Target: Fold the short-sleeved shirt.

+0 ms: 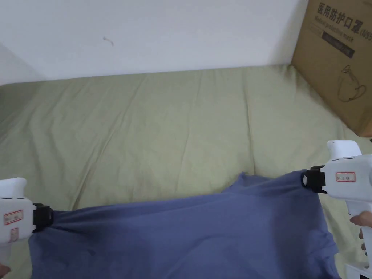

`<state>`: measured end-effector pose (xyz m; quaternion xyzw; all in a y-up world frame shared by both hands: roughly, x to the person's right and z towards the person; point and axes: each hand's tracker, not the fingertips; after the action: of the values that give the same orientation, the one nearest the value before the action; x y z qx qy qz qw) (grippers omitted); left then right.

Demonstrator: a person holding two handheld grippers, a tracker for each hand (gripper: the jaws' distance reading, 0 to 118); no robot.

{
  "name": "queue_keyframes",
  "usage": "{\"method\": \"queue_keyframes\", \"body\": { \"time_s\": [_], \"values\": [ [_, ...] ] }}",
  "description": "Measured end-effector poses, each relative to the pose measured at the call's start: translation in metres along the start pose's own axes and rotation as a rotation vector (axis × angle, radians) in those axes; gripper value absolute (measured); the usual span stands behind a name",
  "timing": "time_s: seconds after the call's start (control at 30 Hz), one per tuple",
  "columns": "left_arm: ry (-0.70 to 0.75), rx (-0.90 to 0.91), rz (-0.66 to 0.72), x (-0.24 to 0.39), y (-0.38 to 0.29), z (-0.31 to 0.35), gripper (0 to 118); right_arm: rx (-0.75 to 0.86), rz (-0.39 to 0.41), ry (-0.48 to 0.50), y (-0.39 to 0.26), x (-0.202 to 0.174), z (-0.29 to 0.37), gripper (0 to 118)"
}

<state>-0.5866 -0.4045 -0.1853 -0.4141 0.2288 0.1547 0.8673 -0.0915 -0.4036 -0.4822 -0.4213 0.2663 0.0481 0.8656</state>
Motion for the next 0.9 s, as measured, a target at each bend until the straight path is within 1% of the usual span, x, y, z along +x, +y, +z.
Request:
{"method": "queue_keyframes", "body": {
  "time_s": [0.07,0.2,0.27,0.3,0.37,0.43,0.47,0.5,0.53,0.57,0.6,0.63,0.67,0.7,0.73,0.8,0.83,0.87,0.9],
  "values": [
    [0.002,0.016,-0.020,-0.002,-0.019,0.034,3,0.004,-0.003,0.001,-0.021,0.009,0.025,1],
    [-0.005,0.004,-0.027,-0.011,-0.069,0.075,3,-0.023,-0.042,0.020,-0.082,0.019,0.070,1],
    [-0.005,-0.023,-0.022,-0.015,-0.096,0.084,3,-0.054,-0.046,0.012,-0.115,0.021,0.087,1],
    [-0.008,-0.037,-0.021,-0.017,-0.111,0.087,3,-0.074,-0.046,0.004,-0.136,0.015,0.096,1],
    [-0.006,-0.058,-0.028,-0.018,-0.139,0.088,3,-0.134,-0.071,-0.011,-0.170,0.016,0.100,1],
    [0.003,-0.109,-0.042,-0.020,-0.164,0.084,4,-0.190,-0.055,-0.029,-0.201,0.013,0.097,1],
    [0.003,-0.103,-0.034,-0.021,-0.173,0.083,8,-0.207,-0.047,-0.039,-0.210,0.012,0.094,1],
    [-0.008,-0.118,-0.004,-0.024,-0.181,0.080,21,-0.208,-0.051,-0.038,-0.219,0.012,0.091,1],
    [-0.005,-0.133,0.025,-0.025,-0.186,0.080,30,-0.209,-0.060,-0.040,-0.224,0.011,0.089,1],
    [0.007,-0.133,0.031,-0.026,-0.189,0.080,35,-0.217,-0.065,-0.054,-0.227,0.009,0.088,2],
    [0.019,-0.131,0.031,-0.026,-0.192,0.081,35,-0.208,-0.070,-0.067,-0.228,0.007,0.089,2],
    [0.038,-0.131,0.037,-0.027,-0.193,0.082,55,-0.197,-0.062,-0.083,-0.226,0.003,0.091,12],
    [0.065,-0.142,0.042,-0.028,-0.193,0.083,85,-0.194,-0.059,-0.104,-0.224,-0.001,0.092,33],
    [0.070,-0.135,0.047,-0.028,-0.193,0.086,113,-0.193,-0.044,-0.115,-0.219,-0.007,0.094,74],
    [0.047,-0.099,0.056,-0.030,-0.192,0.093,118,-0.175,-0.023,-0.114,-0.216,-0.015,0.100,92],
    [0.005,-0.079,0.095,-0.034,-0.184,0.100,112,-0.087,0.029,-0.088,-0.204,-0.038,0.115,91],
    [-0.025,-0.061,0.119,-0.035,-0.181,0.104,109,-0.055,0.046,-0.048,-0.196,-0.051,0.122,87],
    [-0.062,-0.036,0.134,-0.035,-0.179,0.109,98,-0.023,0.048,-0.016,-0.191,-0.064,0.126,76],
    [-0.085,-0.011,0.156,-0.031,-0.180,0.119,63,-0.004,0.048,0.004,-0.187,-0.078,0.126,43]
  ]
}}
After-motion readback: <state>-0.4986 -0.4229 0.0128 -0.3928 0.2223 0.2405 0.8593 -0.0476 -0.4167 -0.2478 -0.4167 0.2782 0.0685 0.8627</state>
